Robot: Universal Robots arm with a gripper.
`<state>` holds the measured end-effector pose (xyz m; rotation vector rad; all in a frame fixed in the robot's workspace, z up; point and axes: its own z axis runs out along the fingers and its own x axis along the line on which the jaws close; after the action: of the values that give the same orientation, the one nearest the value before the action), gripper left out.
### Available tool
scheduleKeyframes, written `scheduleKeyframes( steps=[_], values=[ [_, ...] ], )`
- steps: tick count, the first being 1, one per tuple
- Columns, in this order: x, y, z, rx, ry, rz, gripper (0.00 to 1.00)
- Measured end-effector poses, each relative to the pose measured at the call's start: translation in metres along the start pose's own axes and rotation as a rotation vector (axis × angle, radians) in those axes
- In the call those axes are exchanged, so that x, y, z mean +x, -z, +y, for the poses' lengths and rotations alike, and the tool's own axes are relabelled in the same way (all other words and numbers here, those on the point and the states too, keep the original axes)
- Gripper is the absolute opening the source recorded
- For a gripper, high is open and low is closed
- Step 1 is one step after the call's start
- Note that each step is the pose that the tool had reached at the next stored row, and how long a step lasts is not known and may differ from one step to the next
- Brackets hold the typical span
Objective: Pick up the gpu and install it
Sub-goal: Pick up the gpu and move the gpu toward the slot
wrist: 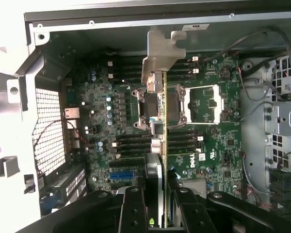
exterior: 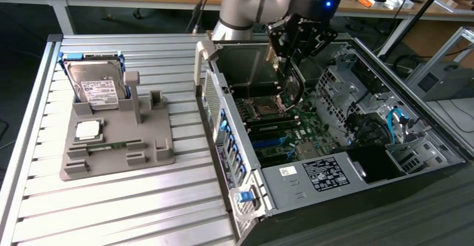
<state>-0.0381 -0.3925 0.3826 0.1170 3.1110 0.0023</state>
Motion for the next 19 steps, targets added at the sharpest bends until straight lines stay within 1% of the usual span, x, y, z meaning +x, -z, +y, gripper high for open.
scheduleKeyframes(
  steps=[4, 19],
  values=[
    [0.0, -0.0033, -0.0018, 0.0, 0.0, 0.0, 0.27],
    [0.0, -0.0105, -0.005, 0.0, 0.0, 0.0, 0.27]
  ],
)
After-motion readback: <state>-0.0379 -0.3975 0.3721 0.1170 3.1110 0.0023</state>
